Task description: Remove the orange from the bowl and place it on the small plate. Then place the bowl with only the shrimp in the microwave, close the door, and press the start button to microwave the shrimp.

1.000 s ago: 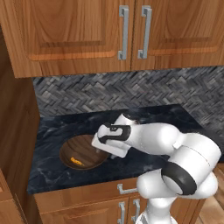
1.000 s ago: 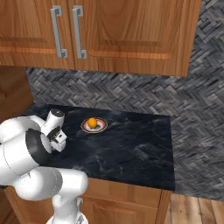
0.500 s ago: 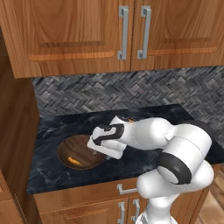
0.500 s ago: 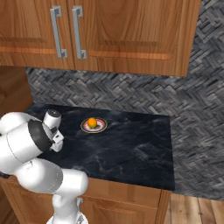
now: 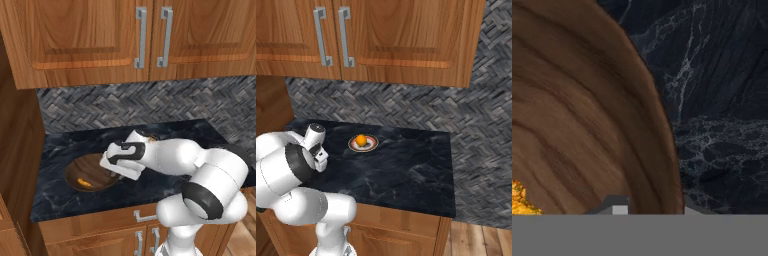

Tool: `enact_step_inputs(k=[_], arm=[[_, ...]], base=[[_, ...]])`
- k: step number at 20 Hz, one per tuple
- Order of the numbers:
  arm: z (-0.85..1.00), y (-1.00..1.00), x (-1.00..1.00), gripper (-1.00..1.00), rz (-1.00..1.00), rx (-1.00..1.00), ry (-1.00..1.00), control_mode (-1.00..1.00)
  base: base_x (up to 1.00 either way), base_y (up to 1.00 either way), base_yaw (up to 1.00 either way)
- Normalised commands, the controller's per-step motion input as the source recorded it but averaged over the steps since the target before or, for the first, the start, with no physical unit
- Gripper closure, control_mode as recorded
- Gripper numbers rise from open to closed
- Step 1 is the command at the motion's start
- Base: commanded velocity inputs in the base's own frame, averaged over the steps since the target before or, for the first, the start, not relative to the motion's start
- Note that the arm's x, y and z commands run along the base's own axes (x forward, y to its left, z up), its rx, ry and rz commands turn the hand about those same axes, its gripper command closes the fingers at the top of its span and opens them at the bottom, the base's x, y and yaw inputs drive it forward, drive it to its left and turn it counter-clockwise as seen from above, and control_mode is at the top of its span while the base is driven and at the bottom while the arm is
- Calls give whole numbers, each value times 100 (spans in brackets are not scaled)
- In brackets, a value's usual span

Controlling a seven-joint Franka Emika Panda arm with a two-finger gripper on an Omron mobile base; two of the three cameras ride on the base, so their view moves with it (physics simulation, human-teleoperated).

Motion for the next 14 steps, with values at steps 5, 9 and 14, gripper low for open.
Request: enact_step_inputs(k=[5, 9, 14], arm=[[62, -45, -44, 100, -1, 7, -13, -100], [72, -64, -34, 100, -4, 7, -17, -100], [78, -66, -30, 100, -7, 5, -8, -100]], base=[[0, 0, 0], [0, 0, 0], [0, 0, 0]])
